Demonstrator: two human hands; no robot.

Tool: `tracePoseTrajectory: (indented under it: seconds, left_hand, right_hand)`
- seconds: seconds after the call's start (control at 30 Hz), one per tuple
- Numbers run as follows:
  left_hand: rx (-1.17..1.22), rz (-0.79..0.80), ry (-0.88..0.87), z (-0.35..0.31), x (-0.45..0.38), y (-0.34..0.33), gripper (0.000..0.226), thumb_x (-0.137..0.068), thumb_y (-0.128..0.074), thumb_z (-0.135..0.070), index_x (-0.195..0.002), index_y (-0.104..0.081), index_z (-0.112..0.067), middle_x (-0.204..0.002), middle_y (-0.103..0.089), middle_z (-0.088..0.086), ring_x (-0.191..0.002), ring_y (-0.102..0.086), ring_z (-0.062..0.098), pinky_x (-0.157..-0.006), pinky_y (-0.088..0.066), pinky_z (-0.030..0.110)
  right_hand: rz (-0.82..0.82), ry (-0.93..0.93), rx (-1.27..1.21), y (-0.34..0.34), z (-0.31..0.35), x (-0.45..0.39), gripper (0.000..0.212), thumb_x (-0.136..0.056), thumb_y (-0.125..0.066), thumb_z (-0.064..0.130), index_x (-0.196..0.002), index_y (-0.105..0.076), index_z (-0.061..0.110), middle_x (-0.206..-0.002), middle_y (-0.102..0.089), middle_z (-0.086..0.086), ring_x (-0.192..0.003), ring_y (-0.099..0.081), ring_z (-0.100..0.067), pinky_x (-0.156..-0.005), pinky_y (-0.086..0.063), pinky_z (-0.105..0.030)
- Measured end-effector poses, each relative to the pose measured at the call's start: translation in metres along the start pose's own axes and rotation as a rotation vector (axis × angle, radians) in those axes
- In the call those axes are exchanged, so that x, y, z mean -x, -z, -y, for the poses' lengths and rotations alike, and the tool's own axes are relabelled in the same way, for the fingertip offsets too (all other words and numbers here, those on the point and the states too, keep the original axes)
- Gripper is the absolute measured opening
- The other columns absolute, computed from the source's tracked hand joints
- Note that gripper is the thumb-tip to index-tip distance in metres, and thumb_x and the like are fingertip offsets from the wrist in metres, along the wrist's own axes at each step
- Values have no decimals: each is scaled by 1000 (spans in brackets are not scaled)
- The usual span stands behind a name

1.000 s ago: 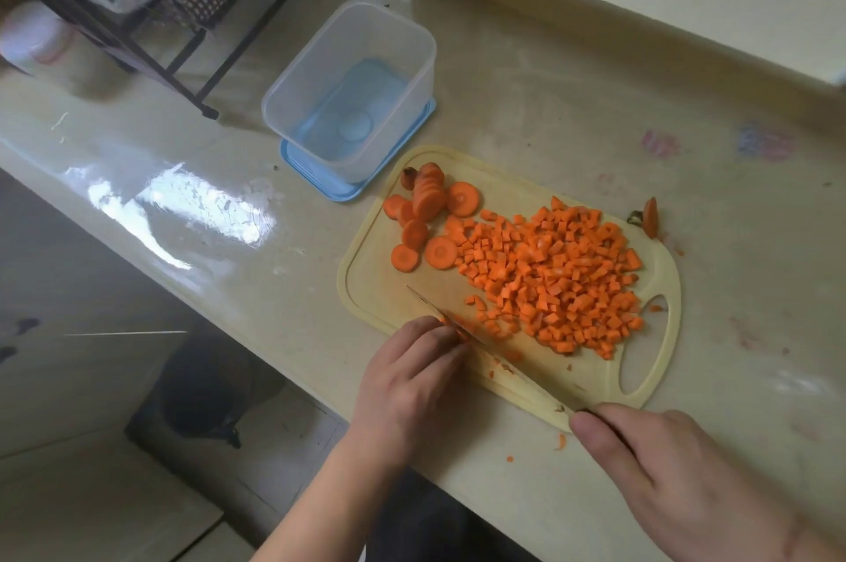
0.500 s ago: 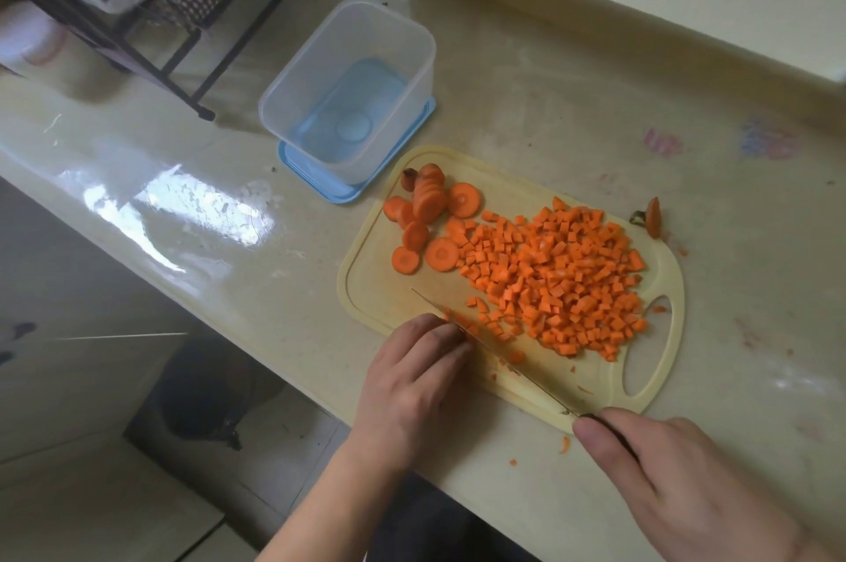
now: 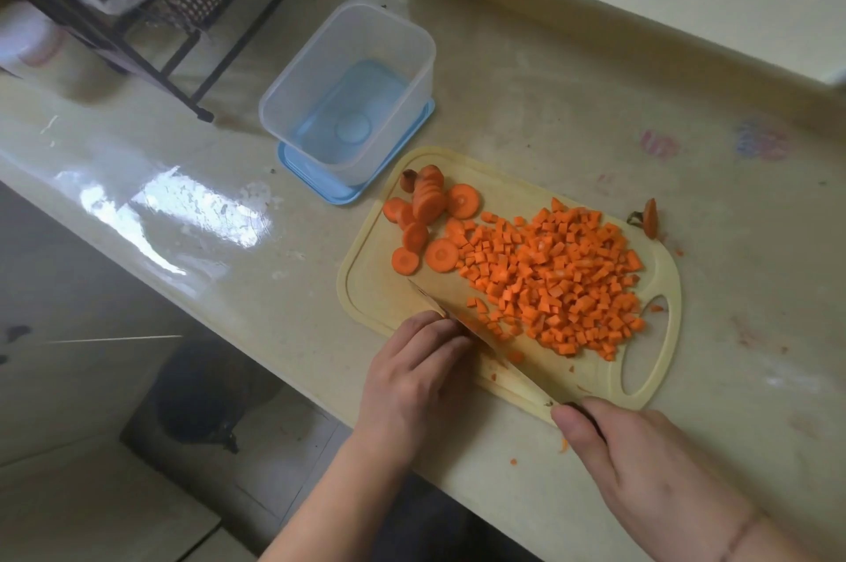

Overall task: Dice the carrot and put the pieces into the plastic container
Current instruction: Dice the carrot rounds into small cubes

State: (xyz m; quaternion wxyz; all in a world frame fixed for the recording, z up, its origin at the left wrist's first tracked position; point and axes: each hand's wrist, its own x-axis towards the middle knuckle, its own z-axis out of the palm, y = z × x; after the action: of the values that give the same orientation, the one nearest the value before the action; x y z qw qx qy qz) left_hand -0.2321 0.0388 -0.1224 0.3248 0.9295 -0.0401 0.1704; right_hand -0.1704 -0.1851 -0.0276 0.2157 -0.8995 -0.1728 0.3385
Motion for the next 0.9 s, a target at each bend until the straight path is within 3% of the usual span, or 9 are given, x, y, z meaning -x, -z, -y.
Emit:
tracePoseTrajectory:
  seconds: [0.1, 0.33, 0.5, 0.63, 0.77, 0.9]
  left_hand:
    - [9, -19, -3, -1, -2, -1, 26, -80, -82, 4, -104, -77, -2, -113, -72, 9, -113, -66, 28, -93, -55, 38]
    - [-32, 23, -14, -1, -6, 3, 14, -88, -77, -4, -101, -76, -3, -107, -70, 9, -107, -62, 27, -92, -53, 32]
    - [0, 37, -46, 3, -19, 2, 16, -92, -67, 1, -106, -73, -5, -110, -66, 5, -108, -58, 23, -94, -49, 26]
    - [79, 15, -12, 0, -36, -7, 24, -88, -71, 7, -105, -74, -10, -112, -66, -1, -107, -62, 21, -92, -51, 29]
    - [120, -77, 34, -5, -46, -15, 32, -74, -78, 17, -96, -75, -7, -108, -65, -2, -104, -62, 18, -85, -54, 33]
    - [172, -113, 42, -12, -55, -21, 33, -76, -75, 14, -97, -72, -10, -110, -62, -4, -99, -64, 19, -79, -56, 37]
  right_hand:
    - [-14, 40, -25, -7, 7, -9, 78, -69, 9, 81, -73, -48, 28, -65, -58, 5, -65, -56, -11, -61, -46, -29]
    - [-99, 46, -135, 3, -6, -10, 77, -75, -9, 81, -68, -56, 20, -63, -61, 1, -62, -58, -10, -58, -44, -26]
    - [-123, 21, -276, 19, -6, -3, 58, -88, -37, 62, -63, -55, 13, -58, -59, 0, -51, -53, -11, -53, -40, -26]
    - [-203, -49, -420, 27, -11, 3, 52, -67, -31, 80, -67, -58, 36, -46, -49, 3, -43, -44, -7, -49, -37, -25]
    - [-222, -85, -461, 35, -22, 5, 64, -61, -29, 91, -65, -58, 34, -45, -49, 1, -41, -45, -8, -49, -36, -22]
    - [-217, -86, -416, 42, -21, 5, 36, -81, -39, 62, -61, -58, 40, -44, -52, 3, -44, -50, -7, -52, -41, -26]
